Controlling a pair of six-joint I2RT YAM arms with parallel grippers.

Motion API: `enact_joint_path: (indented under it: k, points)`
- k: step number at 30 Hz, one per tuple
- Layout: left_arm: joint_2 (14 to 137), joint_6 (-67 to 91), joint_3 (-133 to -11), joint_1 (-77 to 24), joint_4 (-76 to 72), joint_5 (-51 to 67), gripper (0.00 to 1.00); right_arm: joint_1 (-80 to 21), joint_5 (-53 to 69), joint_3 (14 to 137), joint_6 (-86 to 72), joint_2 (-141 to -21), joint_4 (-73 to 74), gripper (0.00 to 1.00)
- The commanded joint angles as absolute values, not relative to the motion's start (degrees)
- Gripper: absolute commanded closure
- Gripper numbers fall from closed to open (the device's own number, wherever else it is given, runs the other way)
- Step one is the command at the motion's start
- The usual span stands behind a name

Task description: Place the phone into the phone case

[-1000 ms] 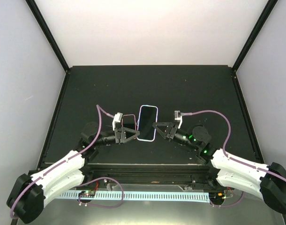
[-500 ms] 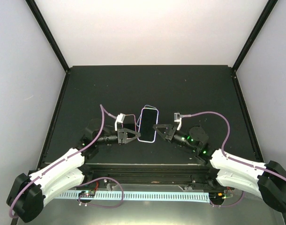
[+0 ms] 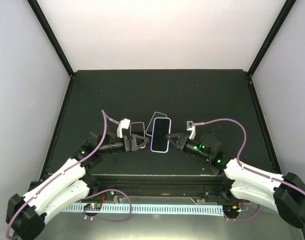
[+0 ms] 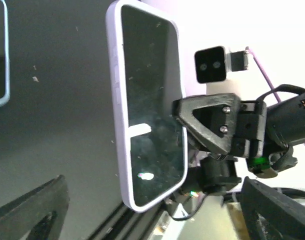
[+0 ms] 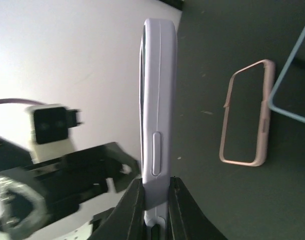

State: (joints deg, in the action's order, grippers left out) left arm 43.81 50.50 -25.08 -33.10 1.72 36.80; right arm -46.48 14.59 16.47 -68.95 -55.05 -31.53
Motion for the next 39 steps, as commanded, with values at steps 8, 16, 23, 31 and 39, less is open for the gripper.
enact_joint_path:
  k: [8, 16, 23, 31, 39]
  points:
    - [36.63, 34.31, -34.4, -32.98, 24.54, 18.66, 0.01, -32.22, 20.14, 19.03, -57.08, -53.55, -17.76, 0.9]
    - [34.92, 30.38, -37.13, -33.01, 29.04, 13.57, 0.01, -23.98, 27.94, 19.21, -55.03, -63.7, -21.79, 0.89]
    - [32.56, 29.24, -37.49, -32.96, 29.88, 11.1, 0.01, -22.57, 29.57, 20.47, -53.58, -71.25, -23.92, 0.9]
    - [32.54, 29.19, -37.38, -32.96, 30.1, 11.56, 0.01, -21.71, 30.63, 19.08, -52.92, -77.28, -27.39, 0.89]
    - [31.84, 29.15, -37.09, -33.01, 29.78, 11.4, 0.01, -21.45, 29.98, 19.0, -52.3, -78.51, -26.16, 0.8]
